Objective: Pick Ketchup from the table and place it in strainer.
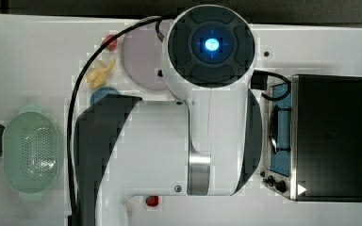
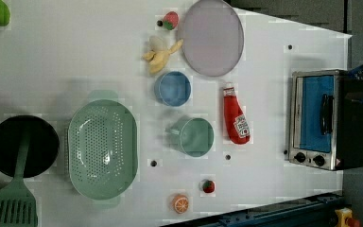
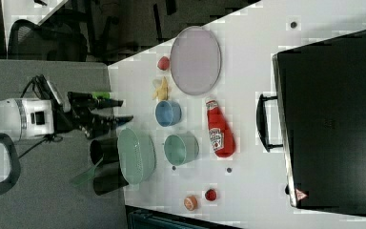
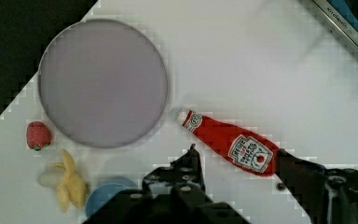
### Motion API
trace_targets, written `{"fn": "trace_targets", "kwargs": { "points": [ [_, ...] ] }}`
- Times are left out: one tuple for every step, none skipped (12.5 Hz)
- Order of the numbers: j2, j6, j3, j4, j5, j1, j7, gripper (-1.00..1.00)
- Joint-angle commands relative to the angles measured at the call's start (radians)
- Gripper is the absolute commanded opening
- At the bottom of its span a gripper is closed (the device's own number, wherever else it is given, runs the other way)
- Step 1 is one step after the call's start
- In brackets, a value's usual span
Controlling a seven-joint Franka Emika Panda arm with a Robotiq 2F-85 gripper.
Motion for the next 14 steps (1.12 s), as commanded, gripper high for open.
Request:
{"fn": "trace_targets", "kwargs": {
  "points": [
    [-0.167,-0.176,0.024,-0.012,0.032,-0.092,-0.064,0.58],
    [-0.166,-0.175,0.024,-0.016,0.032,-0.091,-0.068,0.8],
    [-0.16,-0.171,0.026,-0.022,0.032,-0.09,-0.077,1.0],
    [-0.151,-0.168,0.028,-0.035,0.032,-0.089,-0.098,1.0],
    [-0.138,-0.164,0.031,-0.051,0.032,-0.088,-0.127,1.0],
    [-0.122,-0.157,0.035,-0.07,0.032,-0.088,-0.159,1.0],
    [-0.103,-0.148,0.038,-0.09,0.032,-0.088,-0.197,1.0],
    [-0.082,-0.14,0.042,-0.11,0.032,-0.088,-0.235,1.0],
    [-0.062,-0.122,0.047,-0.131,0.032,-0.087,-0.273,1.0],
    [-0.045,-0.095,0.053,-0.155,0.032,-0.087,-0.321,1.0],
    [-0.031,-0.06,0.058,-0.185,0.032,-0.087,-0.388,1.0],
    [-0.021,-0.015,0.062,-0.221,0.032,-0.086,-0.472,1.0],
    [-0.013,0.039,0.065,-0.261,0.032,-0.086,-0.55,1.0],
    [-0.008,0.102,0.066,-0.302,0.032,-0.086,-0.631,1.0]
  ]
}}
